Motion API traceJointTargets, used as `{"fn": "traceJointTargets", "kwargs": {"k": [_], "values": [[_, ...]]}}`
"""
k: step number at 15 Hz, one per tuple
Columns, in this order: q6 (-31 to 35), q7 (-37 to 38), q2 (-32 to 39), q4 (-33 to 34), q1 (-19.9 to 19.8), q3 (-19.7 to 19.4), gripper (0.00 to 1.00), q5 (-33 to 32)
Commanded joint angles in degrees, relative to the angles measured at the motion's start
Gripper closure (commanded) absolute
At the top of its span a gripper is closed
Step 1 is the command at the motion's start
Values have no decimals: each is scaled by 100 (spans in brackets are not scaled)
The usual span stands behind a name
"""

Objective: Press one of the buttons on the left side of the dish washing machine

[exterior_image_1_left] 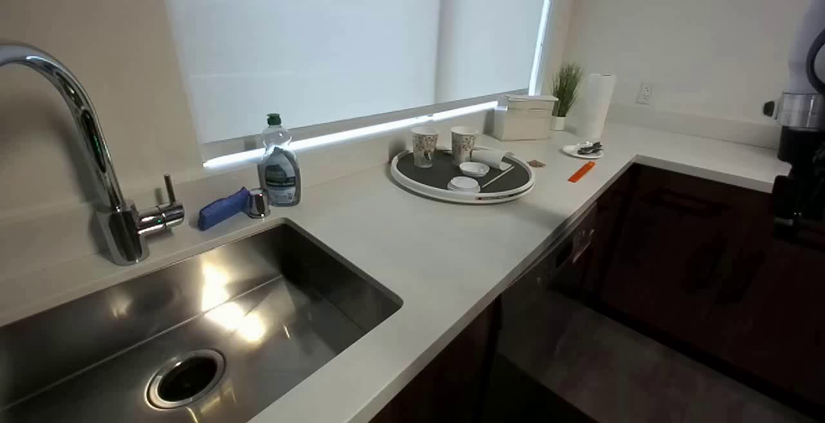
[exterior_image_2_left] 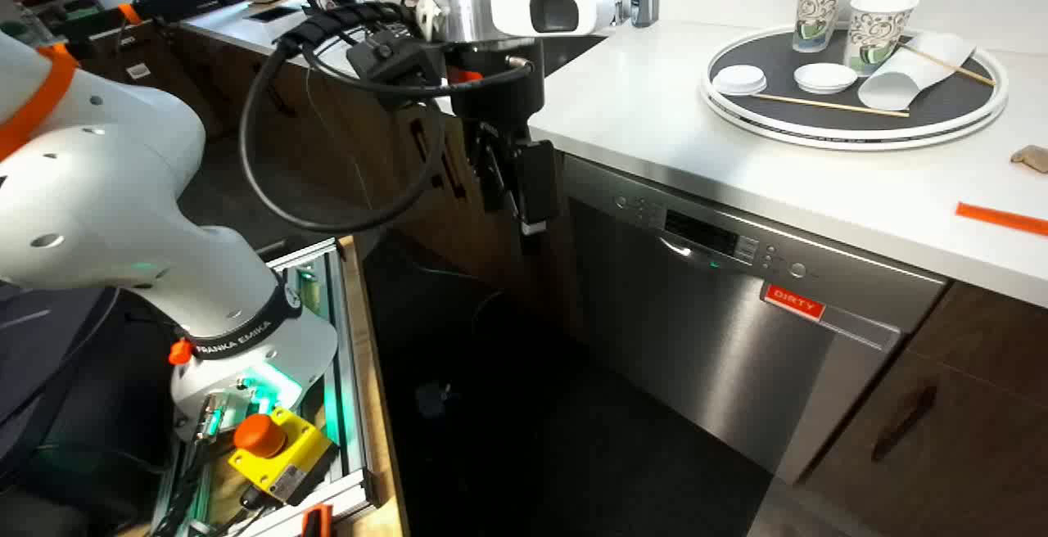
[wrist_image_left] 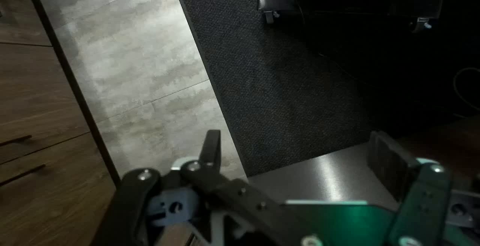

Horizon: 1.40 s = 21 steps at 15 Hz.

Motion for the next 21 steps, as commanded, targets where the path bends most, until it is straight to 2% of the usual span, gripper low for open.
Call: {"fn": "traceJointTargets", "kwargs": {"k": [1, 4, 7, 11, 16, 19, 21], "values": [[-23, 7, -4, 12, 28, -22, 0, -6], [-23, 7, -4, 12, 28, -22, 0, -6], [383, -194, 611, 190, 309, 74, 0, 60], [1916, -519, 1614, 221, 611, 140, 0, 90], [3974, -1083, 2760, 368, 635, 278, 0, 300], [4927, -1863, 3298, 505, 542, 547, 0, 1033], [5158, -2645, 3600, 665, 293, 1067, 0, 2002]]}}
